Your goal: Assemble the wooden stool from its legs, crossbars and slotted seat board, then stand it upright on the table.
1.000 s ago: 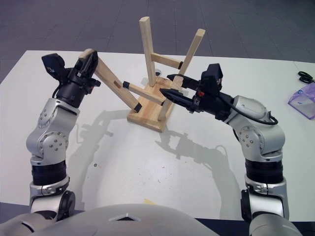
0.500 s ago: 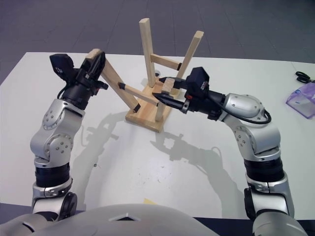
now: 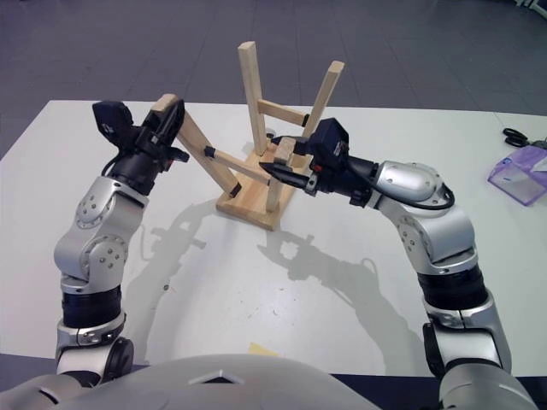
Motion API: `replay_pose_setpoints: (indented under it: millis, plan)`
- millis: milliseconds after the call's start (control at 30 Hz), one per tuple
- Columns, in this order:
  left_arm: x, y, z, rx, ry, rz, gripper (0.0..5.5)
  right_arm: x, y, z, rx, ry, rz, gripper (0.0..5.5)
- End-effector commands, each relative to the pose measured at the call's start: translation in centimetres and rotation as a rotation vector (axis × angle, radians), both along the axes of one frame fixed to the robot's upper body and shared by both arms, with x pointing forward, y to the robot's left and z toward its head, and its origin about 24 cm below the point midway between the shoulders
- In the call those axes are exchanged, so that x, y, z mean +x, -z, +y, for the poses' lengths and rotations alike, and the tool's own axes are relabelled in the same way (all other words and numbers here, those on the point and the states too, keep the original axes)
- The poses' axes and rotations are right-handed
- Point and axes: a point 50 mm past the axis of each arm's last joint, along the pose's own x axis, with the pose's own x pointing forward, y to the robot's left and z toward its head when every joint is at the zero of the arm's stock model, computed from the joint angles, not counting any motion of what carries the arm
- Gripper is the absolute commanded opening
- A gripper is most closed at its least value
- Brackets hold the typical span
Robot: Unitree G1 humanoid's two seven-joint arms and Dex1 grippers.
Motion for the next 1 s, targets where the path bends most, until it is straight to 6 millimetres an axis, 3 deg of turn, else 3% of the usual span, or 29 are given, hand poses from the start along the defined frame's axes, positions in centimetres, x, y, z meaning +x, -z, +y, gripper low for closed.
replay_pose_setpoints:
  millis: [33, 300, 433, 600, 733, 833, 1000]
  plan:
    - [0.3, 1.7, -0.4, 0.020, 0.031, 0.122, 1.03, -0.2, 4.5, -0.4, -0.176, 0.073, 0.175, 2.07]
    - [1.8, -0.3, -1.1, 0.043, 0.082, 0.069, 1.03, -0.7, 3.9, 0.9, -0.192, -0.043, 0.190, 2.07]
    - [2.1, -0.2, -0.7, 0.072, 0.067, 0.075, 1.03, 0.7, 2.3, 0.2, -0.121, 0.009, 0.198, 2.89]
    - [2.2, -0.1, -0.3, 0.100, 0.061, 0.077, 1.03, 1.6, -1.0, 0.1, 0.096, -0.017, 0.251, 3.68]
    - [2.1, 0.3, -0.6, 0.137, 0.081, 0.075, 1.03, 0.8, -5.3, 0.2, 0.443, -0.197, 0.325, 4.37]
    - [2.2, 0.4, -0.4, 0.126, 0.074, 0.081, 1.03, -0.2, -7.9, 0.0, 0.605, -0.344, 0.361, 4.83]
    - [2.3, 0.7, -1.3, 0.149, 0.120, 0.072, 1.03, 1.5, -9.0, -1.3, 0.777, -0.224, 0.372, 5.40]
